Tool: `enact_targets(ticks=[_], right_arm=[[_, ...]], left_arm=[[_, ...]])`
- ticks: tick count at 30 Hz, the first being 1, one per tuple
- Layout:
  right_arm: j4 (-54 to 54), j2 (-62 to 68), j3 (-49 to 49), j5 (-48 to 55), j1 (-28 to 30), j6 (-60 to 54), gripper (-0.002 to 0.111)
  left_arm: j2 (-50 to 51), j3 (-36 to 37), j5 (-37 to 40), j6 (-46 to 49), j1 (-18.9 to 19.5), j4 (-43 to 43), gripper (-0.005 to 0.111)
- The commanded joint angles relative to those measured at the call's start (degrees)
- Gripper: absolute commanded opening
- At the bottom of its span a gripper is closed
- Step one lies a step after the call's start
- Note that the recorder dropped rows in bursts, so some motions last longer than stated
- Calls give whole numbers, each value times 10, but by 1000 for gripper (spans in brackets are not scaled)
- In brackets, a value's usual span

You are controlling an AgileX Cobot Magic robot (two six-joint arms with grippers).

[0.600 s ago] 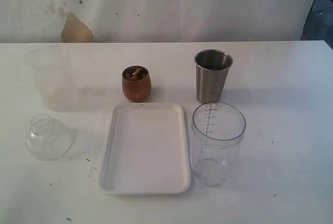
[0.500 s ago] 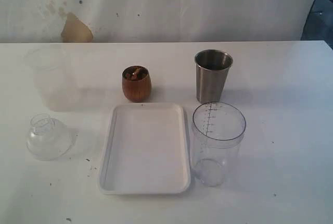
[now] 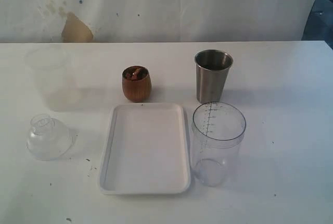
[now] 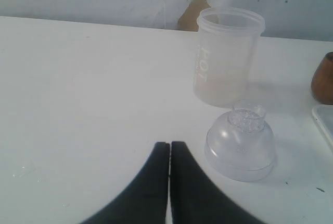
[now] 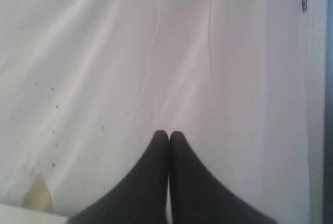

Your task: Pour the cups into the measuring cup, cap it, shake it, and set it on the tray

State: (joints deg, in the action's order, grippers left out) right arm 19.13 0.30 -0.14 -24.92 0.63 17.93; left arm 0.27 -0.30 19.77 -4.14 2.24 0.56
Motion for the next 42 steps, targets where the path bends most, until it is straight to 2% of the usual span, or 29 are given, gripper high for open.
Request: enact_targets(ticks=[1, 4, 6, 8, 10, 11, 13, 23, 27, 32, 42], right_arm=[[-55, -3, 1, -26, 4, -17, 0], [-125, 3, 1, -26, 4, -67, 3], [-160, 26, 1, -25, 4, -75, 14], [-167, 55, -5, -29, 4, -75, 32], [-167, 94, -16, -49, 4, -75, 59], [-167, 142, -28, -72, 4, -73, 79], [-166, 215, -53, -85, 4, -73, 89], [-163, 613, -185, -195, 4, -72, 89], [-95, 753, -233, -225, 4, -72, 89], [-27, 844, -257, -276, 4, -72, 89], [-8, 966, -287, -323, 4, -74, 89]], left_arm=[[-3, 3, -5, 2, -2, -1, 1], [-3, 3, -5, 2, -2, -1, 1], [-3, 3, -5, 2, -2, -1, 1], [-3, 3, -5, 2, -2, -1, 1], [-3, 3, -5, 2, -2, -1, 1], [-3, 3, -5, 2, -2, -1, 1], [-3, 3, -5, 2, -2, -1, 1], [-3, 3, -5, 2, -2, -1, 1], [-3, 3, -5, 2, -2, -1, 1], [-3, 3, -5, 2, -2, -1, 1], [-3, 3, -5, 2, -2, -1, 1]])
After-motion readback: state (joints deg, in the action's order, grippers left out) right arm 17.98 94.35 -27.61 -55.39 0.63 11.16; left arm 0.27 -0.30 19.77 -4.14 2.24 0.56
